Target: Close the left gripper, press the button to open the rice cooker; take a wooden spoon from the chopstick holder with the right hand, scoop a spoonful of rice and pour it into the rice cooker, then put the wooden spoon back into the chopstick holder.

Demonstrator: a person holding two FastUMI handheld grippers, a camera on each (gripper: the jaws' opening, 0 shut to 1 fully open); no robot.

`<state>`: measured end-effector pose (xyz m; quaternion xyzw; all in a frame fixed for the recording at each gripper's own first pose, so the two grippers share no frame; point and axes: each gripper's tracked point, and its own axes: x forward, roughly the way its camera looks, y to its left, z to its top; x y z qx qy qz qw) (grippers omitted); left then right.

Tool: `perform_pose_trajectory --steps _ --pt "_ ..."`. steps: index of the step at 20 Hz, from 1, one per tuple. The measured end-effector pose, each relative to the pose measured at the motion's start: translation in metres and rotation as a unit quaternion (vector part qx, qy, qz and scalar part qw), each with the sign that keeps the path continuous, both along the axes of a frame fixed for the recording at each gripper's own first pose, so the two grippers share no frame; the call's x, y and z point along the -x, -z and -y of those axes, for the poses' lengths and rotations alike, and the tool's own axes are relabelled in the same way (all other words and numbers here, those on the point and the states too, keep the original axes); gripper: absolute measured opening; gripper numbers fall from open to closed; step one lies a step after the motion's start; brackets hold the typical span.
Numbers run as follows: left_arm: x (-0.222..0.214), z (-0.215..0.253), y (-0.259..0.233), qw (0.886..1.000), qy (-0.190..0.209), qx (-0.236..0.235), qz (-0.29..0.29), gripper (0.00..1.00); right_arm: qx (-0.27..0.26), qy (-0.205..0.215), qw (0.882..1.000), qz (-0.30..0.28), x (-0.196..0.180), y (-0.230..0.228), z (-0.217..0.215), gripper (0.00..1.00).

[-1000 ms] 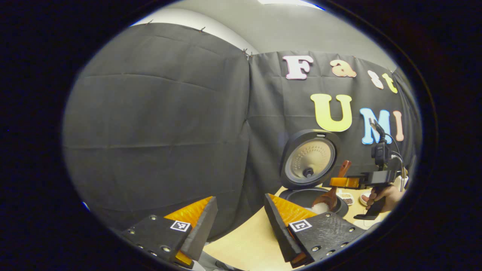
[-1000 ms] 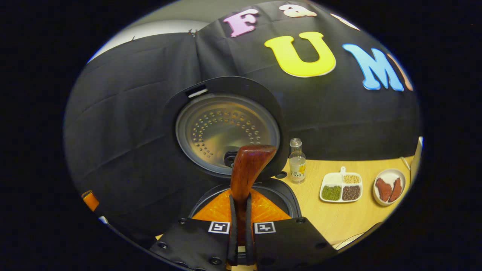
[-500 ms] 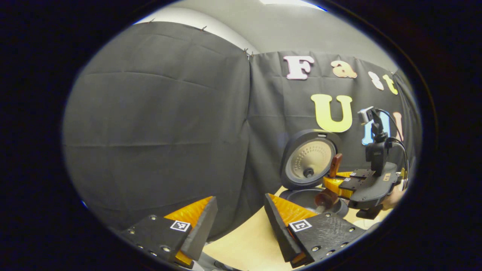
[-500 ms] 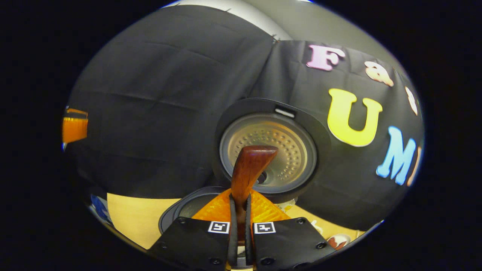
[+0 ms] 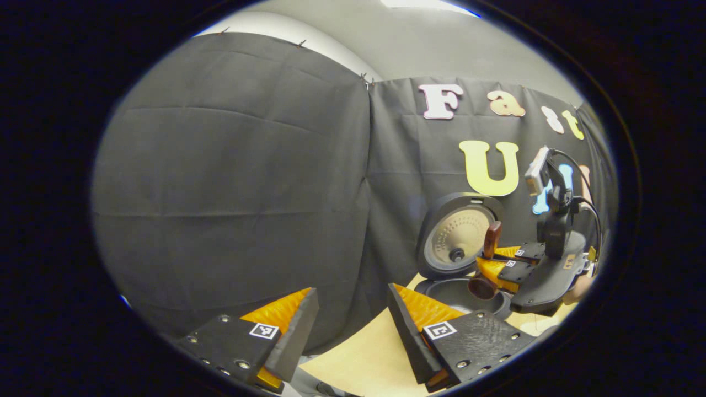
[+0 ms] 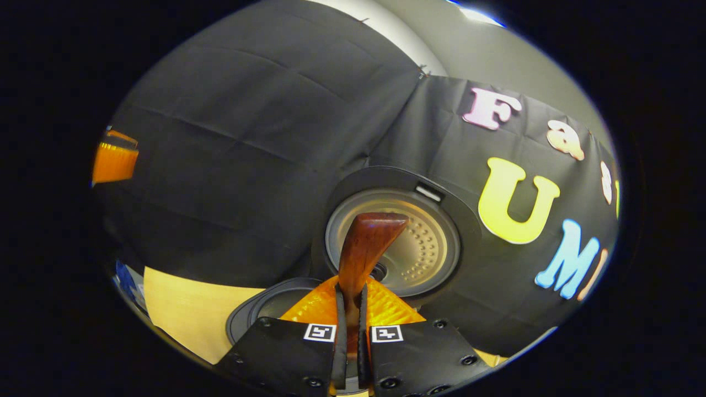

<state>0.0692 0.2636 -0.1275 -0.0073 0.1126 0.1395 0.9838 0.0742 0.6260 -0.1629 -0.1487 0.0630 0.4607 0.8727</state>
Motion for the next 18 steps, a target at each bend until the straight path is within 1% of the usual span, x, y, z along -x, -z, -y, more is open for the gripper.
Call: perform_pose_trajectory --steps 3,6,8,10,12,13,16,17,18 --pt "-0.004 0.007 -0.003 1.0 0.008 0.002 0.003 0.78 -0.055 0.025 0.995 -0.083 -0.009 -0.003 0.007 0.1" --pt "-0.011 0.019 -0.008 1.0 0.02 0.008 0.01 0.78 -0.102 0.052 0.985 -0.126 -0.014 -0.018 0.021 0.1" --pt "-0.018 0.029 -0.013 0.999 0.032 0.007 0.014 0.78 -0.136 0.069 0.975 -0.163 -0.017 -0.023 0.033 0.1" --pt "-0.026 0.042 -0.017 0.999 0.048 0.004 0.018 0.78 -0.165 0.094 0.962 -0.197 -0.024 -0.03 0.051 0.1" --pt "-0.035 0.055 -0.023 0.998 0.064 0.003 0.024 0.78 -0.183 0.123 0.952 -0.213 -0.028 -0.035 0.072 0.1" --pt "-0.04 0.062 -0.025 0.997 0.072 0.003 0.027 0.78 -0.19 0.137 0.948 -0.215 -0.032 -0.039 0.084 0.11" --pt "-0.051 0.082 -0.034 0.995 0.094 0.008 0.036 0.8 -0.2 0.177 0.939 -0.216 -0.044 -0.037 0.129 0.08" --pt "-0.055 0.089 -0.037 0.994 0.101 0.009 0.038 0.8 -0.202 0.191 0.936 -0.217 -0.048 -0.035 0.145 0.1" --pt "-0.06 0.097 -0.039 0.993 0.109 0.008 0.042 0.8 -0.203 0.205 0.932 -0.218 -0.052 -0.031 0.162 0.08"
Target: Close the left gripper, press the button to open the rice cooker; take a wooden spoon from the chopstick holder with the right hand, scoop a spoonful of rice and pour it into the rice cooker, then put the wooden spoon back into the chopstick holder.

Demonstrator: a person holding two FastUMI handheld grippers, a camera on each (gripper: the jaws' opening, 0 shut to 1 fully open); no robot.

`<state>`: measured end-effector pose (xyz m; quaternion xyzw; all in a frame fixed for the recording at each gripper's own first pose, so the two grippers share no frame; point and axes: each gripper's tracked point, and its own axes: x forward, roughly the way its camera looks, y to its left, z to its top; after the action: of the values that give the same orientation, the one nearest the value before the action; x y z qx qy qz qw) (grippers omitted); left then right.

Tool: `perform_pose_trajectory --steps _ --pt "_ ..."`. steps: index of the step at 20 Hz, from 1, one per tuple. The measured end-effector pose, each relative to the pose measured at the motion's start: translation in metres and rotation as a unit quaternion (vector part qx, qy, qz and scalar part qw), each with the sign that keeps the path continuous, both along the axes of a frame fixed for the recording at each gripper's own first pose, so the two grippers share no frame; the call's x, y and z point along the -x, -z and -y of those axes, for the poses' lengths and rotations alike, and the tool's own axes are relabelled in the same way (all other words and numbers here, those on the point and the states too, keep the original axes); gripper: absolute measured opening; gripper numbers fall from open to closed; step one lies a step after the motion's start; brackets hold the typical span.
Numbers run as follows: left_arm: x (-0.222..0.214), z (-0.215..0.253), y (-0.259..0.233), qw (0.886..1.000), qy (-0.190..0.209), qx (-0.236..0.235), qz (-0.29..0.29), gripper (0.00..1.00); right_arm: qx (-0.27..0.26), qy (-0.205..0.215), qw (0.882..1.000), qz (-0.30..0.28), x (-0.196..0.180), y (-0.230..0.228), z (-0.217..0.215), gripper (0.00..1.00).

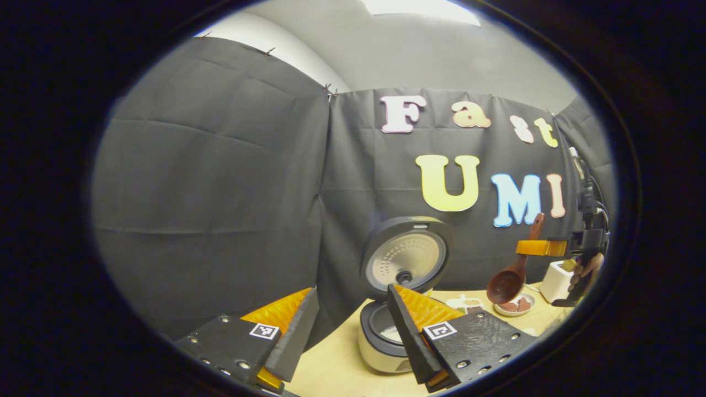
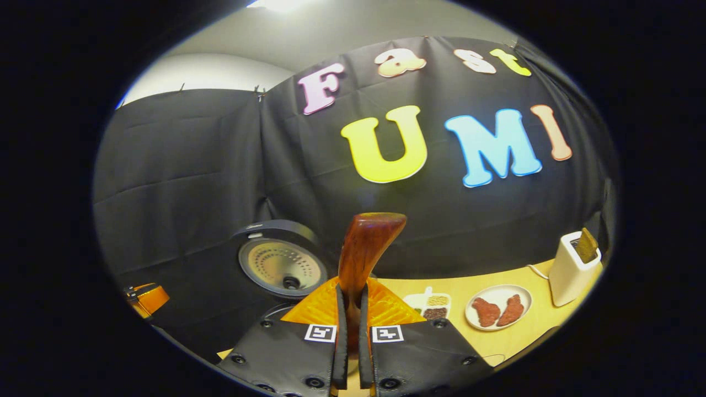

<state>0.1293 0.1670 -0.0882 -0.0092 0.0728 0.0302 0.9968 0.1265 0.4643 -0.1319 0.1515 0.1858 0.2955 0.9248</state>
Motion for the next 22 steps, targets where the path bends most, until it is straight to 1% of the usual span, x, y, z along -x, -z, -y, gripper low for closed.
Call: perform_pose_trajectory --steps 1,2,4,5,6,7,8,10,11,12,13,15,16,17,18,22 --pt "-0.004 0.007 -0.003 1.0 0.007 -0.001 0.004 0.8 0.002 0.015 1.0 -0.003 -0.004 0.002 0.018 0.1" --pt "-0.008 0.014 -0.006 1.0 0.014 -0.002 0.007 0.8 0.005 0.031 0.999 -0.007 -0.007 0.006 0.036 0.08" --pt "-0.016 0.027 -0.01 1.0 0.025 -0.001 0.014 0.78 0.01 0.063 0.998 -0.016 -0.012 0.011 0.073 0.1" --pt "-0.02 0.033 -0.012 0.999 0.029 0.001 0.016 0.78 0.011 0.079 0.997 -0.02 -0.014 0.013 0.091 0.1" --pt "-0.023 0.038 -0.012 0.999 0.034 0.003 0.016 0.8 0.013 0.093 0.995 -0.025 -0.014 0.017 0.107 0.07" --pt "-0.027 0.044 -0.012 0.999 0.038 0.006 0.015 0.77 0.015 0.106 0.994 -0.03 -0.015 0.02 0.125 0.07" --pt "-0.03 0.05 -0.013 0.999 0.043 0.009 0.015 0.77 0.017 0.119 0.992 -0.033 -0.016 0.022 0.142 0.1" --pt "-0.036 0.06 -0.017 0.998 0.051 0.011 0.019 0.78 0.022 0.144 0.989 -0.037 -0.017 0.024 0.174 0.1" --pt "-0.039 0.065 -0.019 0.998 0.055 0.01 0.021 0.78 0.026 0.155 0.987 -0.039 -0.017 0.026 0.189 0.1" --pt "-0.041 0.072 -0.02 0.998 0.058 0.008 0.023 0.78 0.032 0.165 0.985 -0.041 -0.017 0.029 0.203 0.07" --pt "-0.044 0.079 -0.022 0.998 0.063 0.008 0.023 0.77 0.035 0.174 0.983 -0.042 -0.015 0.03 0.218 0.1" --pt "-0.046 0.091 -0.026 0.997 0.072 0.011 0.025 0.79 0.043 0.191 0.979 -0.046 -0.011 0.035 0.245 0.1" --pt "-0.046 0.098 -0.028 0.997 0.076 0.013 0.027 0.79 0.048 0.199 0.978 -0.05 -0.009 0.04 0.258 0.07" --pt "-0.047 0.104 -0.03 0.996 0.08 0.014 0.027 0.79 0.054 0.206 0.976 -0.054 -0.006 0.044 0.27 0.1" --pt "-0.048 0.109 -0.031 0.996 0.083 0.013 0.027 0.77 0.06 0.212 0.974 -0.058 -0.002 0.05 0.284 0.1" --pt "-0.048 0.126 -0.034 0.996 0.09 0.011 0.025 0.77 0.074 0.236 0.965 -0.089 0.014 0.08 0.322 0.1"
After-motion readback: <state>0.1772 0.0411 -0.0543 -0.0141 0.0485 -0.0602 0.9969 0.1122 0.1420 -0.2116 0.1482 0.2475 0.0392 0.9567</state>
